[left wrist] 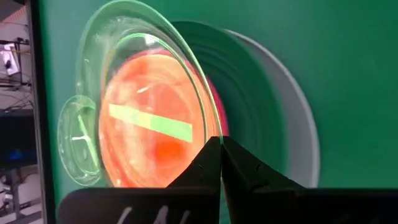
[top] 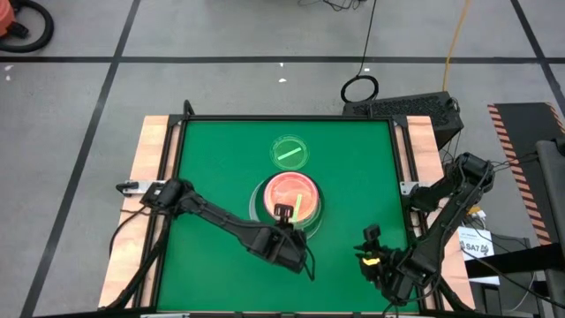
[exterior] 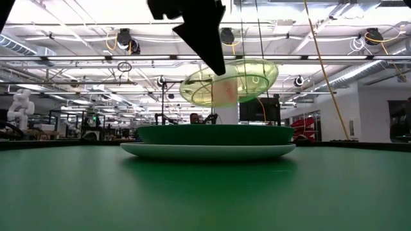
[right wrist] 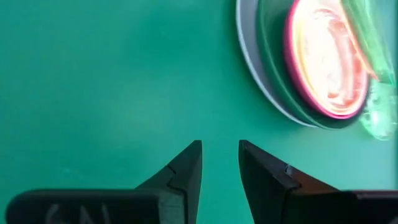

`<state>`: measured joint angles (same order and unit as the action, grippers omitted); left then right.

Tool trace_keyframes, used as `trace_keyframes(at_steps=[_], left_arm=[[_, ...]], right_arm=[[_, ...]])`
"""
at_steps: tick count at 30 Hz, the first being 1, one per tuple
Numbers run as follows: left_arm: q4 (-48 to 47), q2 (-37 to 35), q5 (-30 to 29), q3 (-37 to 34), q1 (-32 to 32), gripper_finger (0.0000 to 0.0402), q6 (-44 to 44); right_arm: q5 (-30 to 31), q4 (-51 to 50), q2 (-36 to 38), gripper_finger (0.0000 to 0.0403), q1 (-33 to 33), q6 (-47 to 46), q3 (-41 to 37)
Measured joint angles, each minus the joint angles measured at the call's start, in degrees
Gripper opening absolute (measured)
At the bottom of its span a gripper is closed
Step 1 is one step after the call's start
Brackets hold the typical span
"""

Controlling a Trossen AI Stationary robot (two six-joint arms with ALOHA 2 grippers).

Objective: Stack plastic plates
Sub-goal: Stack the bottom small green plate on top of the small pink plate

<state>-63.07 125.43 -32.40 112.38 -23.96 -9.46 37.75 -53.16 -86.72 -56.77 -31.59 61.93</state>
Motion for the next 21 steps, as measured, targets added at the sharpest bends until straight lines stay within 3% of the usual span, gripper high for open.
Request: trace_keyframes(at_steps=[8,14,21], left_arm=[[0.16,0.00,3.87,0.04,5.07,0.0005,4.67],[1.23,0.10,8.50,0.04,8.64,0.0005,3.12],[0.92,3.43,9.70,-0.02,9.26,0.0005,2.53]], right_arm=[[1.45,-2.63,0.00,0.0098,0.02,0.79,0.02],[1.38,-3.20,-0.02,0.0098,-0.38,0.64,0.02],[1.41,-5.76,0.00,0.0098,-1.89,-2.18,0.02]])
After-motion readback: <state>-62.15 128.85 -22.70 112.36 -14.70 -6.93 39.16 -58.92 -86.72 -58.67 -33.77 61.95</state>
